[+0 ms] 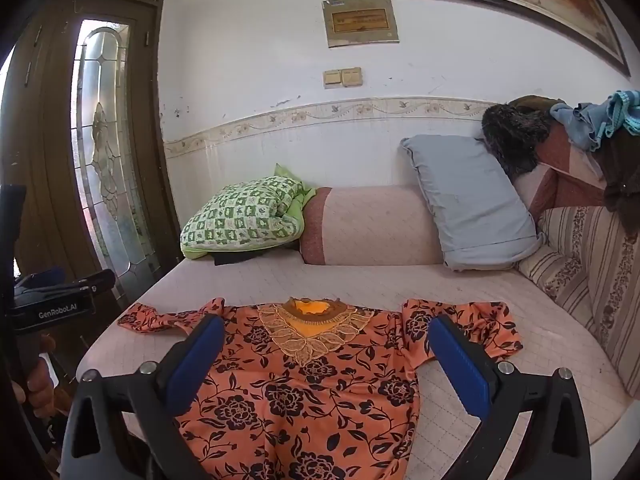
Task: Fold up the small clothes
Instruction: 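Move both grippers over the orange floral blouse toward its hem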
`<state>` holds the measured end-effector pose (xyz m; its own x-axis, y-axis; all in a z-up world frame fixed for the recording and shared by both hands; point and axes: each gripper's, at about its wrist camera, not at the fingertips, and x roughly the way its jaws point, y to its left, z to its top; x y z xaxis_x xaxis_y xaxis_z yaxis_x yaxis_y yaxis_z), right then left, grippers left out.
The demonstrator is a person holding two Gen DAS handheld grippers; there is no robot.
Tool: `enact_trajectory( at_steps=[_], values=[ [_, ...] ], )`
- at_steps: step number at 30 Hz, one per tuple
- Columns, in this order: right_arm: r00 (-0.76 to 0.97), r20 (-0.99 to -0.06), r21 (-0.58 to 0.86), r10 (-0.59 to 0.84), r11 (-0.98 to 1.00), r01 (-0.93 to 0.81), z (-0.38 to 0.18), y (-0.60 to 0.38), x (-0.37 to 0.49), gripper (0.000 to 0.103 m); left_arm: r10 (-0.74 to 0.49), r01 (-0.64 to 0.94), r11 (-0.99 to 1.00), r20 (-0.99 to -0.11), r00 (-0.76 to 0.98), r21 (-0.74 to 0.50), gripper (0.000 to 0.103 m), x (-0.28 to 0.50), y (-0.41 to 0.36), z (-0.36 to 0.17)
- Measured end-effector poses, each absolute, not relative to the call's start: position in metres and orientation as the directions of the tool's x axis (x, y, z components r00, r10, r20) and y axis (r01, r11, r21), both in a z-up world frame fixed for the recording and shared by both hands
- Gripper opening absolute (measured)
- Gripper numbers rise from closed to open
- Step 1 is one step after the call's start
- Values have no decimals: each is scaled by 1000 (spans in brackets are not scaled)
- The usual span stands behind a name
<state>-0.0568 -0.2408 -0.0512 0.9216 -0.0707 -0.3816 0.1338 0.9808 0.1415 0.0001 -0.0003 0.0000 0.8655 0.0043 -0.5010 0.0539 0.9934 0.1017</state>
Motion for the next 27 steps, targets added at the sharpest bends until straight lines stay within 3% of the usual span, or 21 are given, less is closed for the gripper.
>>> enact_trajectory(
  at_steps=[9,27],
  values=[
    [893,-438,113,-102,979,167,-65,-235,-44,103,23,33,994,-512,859,101,103,-1,12,-8],
    [886,-461,110,-39,989,101,-71,-207,-22,103,130,-99,991,-502,855,87,103,12,59,-7]
  ],
)
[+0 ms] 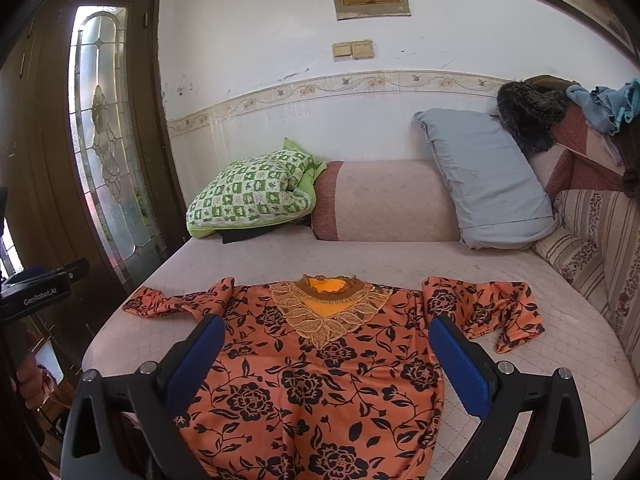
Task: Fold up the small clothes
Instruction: 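Move both grippers over the orange floral blouse toward its hem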
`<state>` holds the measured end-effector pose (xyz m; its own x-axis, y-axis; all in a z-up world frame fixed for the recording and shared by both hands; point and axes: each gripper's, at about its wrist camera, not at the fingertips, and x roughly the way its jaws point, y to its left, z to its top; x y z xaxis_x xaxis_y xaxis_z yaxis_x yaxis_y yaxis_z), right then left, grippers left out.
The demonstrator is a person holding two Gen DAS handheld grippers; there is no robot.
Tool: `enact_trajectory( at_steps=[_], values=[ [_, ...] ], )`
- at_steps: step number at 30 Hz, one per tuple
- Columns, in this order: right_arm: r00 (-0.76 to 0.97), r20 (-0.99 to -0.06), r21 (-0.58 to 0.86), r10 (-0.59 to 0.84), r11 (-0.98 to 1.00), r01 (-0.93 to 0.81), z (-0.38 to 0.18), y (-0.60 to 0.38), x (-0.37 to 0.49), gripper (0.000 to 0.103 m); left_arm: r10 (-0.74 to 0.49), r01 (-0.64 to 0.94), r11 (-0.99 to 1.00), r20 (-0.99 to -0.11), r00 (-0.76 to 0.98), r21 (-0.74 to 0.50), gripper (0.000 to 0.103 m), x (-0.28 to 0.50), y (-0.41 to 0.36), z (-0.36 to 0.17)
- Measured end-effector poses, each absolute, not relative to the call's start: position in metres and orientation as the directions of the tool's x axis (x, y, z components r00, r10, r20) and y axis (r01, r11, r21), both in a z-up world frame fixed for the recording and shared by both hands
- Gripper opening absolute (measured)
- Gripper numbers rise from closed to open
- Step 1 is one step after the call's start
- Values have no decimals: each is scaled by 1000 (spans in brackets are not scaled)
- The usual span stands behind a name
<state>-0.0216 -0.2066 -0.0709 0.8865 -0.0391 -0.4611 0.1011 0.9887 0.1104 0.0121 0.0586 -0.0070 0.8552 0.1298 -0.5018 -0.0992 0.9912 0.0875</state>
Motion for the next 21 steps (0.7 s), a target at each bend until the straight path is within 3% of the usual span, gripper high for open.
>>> enact_trajectory(
  at_steps=[21],
  values=[
    [874,-485,104,-19,991,79,-79,-202,-12,103,134,-104,991,-512,848,89,103,17,61,-11]
  ],
)
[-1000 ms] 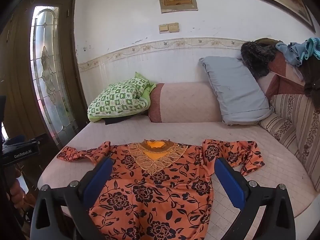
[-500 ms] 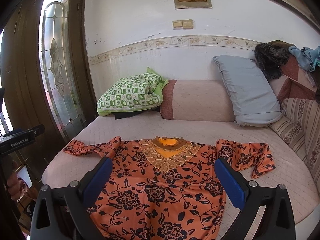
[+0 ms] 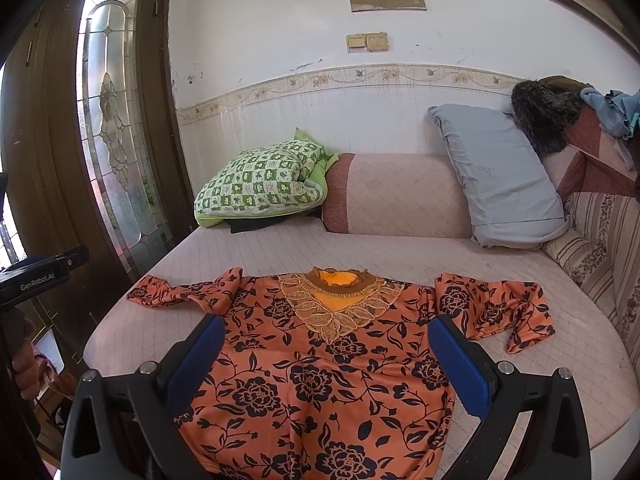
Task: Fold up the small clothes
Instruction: 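Move both grippers over the orange floral blouse toward its hem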
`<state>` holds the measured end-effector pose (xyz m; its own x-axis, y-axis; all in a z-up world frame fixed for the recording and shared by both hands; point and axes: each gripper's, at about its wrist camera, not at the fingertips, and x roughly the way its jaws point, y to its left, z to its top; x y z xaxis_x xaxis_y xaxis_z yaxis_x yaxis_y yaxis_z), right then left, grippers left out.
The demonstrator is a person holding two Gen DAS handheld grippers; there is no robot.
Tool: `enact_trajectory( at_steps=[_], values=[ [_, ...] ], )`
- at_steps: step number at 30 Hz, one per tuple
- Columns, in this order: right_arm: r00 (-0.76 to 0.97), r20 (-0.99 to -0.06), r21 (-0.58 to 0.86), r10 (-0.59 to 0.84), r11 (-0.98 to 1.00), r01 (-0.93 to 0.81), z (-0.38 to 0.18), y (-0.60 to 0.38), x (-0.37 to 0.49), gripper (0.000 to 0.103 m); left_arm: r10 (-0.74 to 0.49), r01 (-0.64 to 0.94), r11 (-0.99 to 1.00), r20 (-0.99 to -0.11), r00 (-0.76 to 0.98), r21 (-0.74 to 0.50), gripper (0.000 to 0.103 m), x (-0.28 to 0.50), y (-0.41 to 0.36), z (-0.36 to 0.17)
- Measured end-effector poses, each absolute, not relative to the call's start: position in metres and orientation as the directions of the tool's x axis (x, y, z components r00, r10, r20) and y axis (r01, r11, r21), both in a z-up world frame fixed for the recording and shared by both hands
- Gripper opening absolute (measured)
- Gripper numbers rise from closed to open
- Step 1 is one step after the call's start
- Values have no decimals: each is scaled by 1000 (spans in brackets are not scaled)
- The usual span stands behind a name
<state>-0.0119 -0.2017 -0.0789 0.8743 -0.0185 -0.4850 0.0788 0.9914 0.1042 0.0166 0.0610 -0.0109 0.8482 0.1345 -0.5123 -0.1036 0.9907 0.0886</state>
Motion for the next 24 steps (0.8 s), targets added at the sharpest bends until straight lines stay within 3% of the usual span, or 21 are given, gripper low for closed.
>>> enact_trajectory(
  at_steps=[24],
  values=[
    [850,-526,157,-36,978,139,-98,-230,-5,103,106,-43,991,-545,831,127,103,26,32,-25]
  ],
)
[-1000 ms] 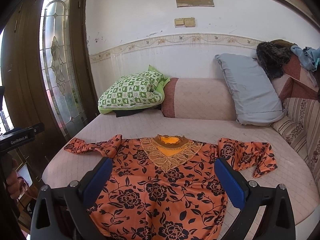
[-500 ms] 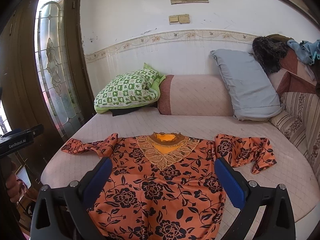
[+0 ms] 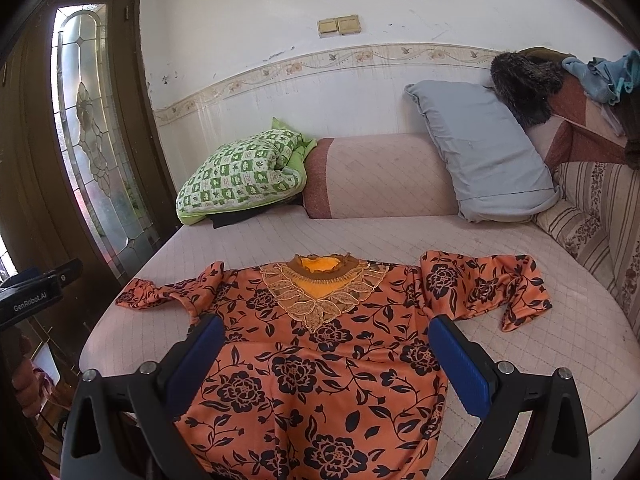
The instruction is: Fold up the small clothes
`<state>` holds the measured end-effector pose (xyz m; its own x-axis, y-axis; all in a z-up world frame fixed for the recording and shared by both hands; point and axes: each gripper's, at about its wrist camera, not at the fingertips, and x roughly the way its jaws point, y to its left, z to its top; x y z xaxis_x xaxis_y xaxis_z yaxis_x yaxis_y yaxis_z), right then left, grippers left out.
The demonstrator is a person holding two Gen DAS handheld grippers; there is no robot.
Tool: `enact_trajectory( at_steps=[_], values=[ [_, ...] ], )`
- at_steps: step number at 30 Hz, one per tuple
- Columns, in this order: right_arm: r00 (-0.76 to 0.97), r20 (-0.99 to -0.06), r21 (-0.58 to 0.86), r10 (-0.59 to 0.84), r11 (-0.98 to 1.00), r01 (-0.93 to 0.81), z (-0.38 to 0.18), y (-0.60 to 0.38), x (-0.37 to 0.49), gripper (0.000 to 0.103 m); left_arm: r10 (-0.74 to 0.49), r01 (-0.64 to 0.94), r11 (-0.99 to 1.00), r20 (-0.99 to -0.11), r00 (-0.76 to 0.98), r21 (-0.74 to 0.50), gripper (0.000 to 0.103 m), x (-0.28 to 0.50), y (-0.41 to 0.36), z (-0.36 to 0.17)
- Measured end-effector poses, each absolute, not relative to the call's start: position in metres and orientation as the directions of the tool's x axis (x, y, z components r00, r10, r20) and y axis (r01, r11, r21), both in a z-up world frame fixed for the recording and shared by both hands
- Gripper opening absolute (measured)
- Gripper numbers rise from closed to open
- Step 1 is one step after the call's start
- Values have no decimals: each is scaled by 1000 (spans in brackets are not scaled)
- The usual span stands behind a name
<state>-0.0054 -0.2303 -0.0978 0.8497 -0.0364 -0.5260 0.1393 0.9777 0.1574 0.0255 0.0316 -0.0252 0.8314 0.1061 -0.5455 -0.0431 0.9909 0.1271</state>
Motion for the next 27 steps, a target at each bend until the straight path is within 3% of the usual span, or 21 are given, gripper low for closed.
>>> enact_trajectory(
  at_steps=[17,27],
  values=[
    [829,-558,151,-40,977,149,-112,-230,8,103,109,-39,991,-579,808,132,103,38,33,-41],
    [701,-700,140,-138,936,324,-171,-313,-1,103,120,-16,990,-786,606,139,103,61,73,-156]
  ],
)
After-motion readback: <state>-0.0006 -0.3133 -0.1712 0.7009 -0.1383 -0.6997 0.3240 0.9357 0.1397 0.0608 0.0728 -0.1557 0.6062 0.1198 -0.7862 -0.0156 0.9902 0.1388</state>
